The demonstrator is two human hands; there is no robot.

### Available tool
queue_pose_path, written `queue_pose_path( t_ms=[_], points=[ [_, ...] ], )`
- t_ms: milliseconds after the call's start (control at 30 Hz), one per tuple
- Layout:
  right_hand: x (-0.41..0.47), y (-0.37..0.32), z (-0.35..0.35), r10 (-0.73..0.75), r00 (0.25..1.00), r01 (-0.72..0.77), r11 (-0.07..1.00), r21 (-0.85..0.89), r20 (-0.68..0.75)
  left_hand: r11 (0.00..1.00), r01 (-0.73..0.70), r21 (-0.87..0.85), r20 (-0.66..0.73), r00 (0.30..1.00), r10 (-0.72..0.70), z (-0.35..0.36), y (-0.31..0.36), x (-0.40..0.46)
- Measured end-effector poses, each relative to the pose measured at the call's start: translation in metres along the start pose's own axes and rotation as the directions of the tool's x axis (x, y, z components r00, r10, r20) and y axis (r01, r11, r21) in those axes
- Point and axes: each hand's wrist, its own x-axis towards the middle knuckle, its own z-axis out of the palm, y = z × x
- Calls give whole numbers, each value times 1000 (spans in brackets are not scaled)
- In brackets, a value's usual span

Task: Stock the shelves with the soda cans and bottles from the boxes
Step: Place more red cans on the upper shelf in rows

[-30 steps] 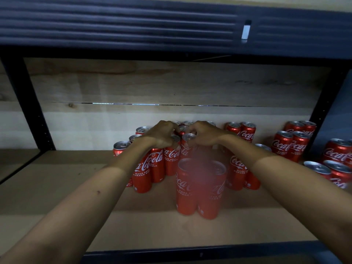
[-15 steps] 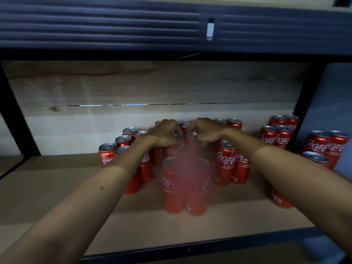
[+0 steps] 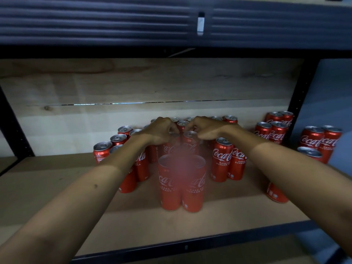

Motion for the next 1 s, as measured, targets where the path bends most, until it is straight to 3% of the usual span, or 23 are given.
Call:
queue_pose_path(
  t_ms=[333, 500, 1000],
  points=[
    [-1, -4, 1, -27, 999, 26, 999, 26, 32, 1000, -8, -18, 7, 1000, 8, 0, -8, -2],
    [4, 2, 3, -4, 1000, 5, 1000, 28, -26, 1000, -11, -17, 9, 1000, 11, -1, -9, -1],
    [4, -7, -2, -37, 998, 36, 999, 3, 60, 998, -7, -66, 38, 999, 9, -6, -13, -5]
  ],
)
